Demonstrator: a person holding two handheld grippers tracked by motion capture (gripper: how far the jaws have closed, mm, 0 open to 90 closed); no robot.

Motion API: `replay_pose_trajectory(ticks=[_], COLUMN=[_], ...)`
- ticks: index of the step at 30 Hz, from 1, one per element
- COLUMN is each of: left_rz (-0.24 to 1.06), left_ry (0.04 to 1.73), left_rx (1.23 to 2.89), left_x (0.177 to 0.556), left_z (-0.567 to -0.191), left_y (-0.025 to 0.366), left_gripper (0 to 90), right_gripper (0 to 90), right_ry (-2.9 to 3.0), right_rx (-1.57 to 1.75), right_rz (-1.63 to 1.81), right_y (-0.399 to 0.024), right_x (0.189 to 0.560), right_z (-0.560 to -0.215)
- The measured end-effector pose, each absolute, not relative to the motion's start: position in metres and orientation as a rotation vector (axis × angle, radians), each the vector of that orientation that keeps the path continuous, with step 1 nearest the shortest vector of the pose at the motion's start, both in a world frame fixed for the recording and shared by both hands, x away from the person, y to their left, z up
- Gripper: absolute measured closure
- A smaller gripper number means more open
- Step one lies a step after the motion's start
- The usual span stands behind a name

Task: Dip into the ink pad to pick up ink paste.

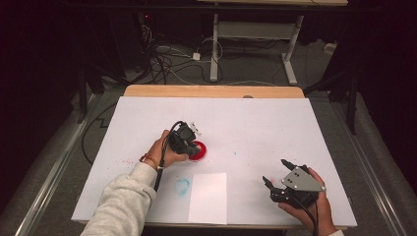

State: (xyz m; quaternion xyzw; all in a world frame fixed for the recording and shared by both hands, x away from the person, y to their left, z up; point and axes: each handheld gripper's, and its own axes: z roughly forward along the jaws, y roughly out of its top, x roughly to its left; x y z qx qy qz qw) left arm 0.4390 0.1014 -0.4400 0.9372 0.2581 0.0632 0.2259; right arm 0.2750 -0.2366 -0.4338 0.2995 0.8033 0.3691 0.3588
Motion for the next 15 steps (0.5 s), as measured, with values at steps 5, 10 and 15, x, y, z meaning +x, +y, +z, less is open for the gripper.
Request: replay_pose_trajectory(ticks=[5, 10, 15], left_rz=[0.166, 0.180, 0.186], left_ry=[0.721, 0.724, 0.726], left_rx=[2.568, 2.570, 2.570], left_x=[0.4391, 0.4378, 0.4371], left_z=[-0.4412, -0.4415, -0.4419], left_y=[0.1033, 0.1021, 0.1018], left_gripper=[74.0, 74.1, 74.1], right_gripper=[24.6, 24.5, 24.2], right_ry=[2.071, 2.074, 2.083], right_rx=[0.775, 0.773, 0.773], right_rz=[0.951, 0.952, 0.947], right_y=[-0.2362, -0.2367, -0.2358], right_x=[0.2747, 0.2755, 0.2763], right_z=[-0.4339, -0.4342, -0.4348])
